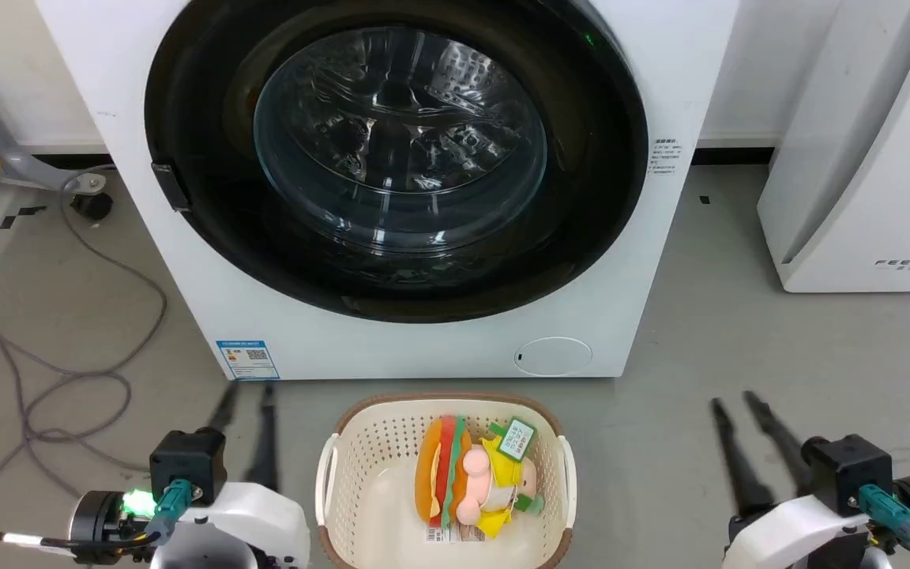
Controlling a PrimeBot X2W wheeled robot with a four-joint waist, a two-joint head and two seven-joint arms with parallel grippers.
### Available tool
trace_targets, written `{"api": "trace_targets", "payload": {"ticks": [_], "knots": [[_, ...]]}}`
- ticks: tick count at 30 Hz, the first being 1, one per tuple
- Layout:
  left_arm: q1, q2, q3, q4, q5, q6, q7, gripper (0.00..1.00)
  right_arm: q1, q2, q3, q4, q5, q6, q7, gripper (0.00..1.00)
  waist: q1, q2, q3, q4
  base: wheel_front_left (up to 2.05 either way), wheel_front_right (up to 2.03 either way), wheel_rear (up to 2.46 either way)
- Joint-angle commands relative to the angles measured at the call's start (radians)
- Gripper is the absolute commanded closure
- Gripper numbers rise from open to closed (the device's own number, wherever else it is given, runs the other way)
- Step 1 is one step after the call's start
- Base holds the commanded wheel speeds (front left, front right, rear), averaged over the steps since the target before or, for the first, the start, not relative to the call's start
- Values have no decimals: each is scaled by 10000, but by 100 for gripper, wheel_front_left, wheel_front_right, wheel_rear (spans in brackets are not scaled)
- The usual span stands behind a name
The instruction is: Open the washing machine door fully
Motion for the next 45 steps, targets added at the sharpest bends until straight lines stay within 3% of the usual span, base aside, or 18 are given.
{"api": "trace_targets", "payload": {"ticks": [1,10,11,22,38,45], "knots": [[0,0,-29,19,-37,-3,-37,0,2,1,-2,10,43,0,-35,0,0,0,1,-2,0,0,0],[-61,0,-207,184,-224,16,-230,0,6,5,-45,128,245,-1,-230,0,0,0,6,-7,0,0,0],[-67,0,-226,197,-245,18,-251,0,5,5,-51,141,270,-1,-251,100,0,0,7,-7,0,0,0],[-124,1,-425,347,-463,41,-480,0,-58,10,-118,241,1126,-2,-481,100,0,0,21,-13,0,0,0],[-275,1,-711,521,-811,70,-815,0,-854,15,-483,640,5765,-3,-806,100,0,0,121,9,0,0,0],[-353,2,-808,564,-917,63,-961,0,-1750,-271,-575,1248,7486,-3,-911,100,0,0,232,33,0,0,0]]}}
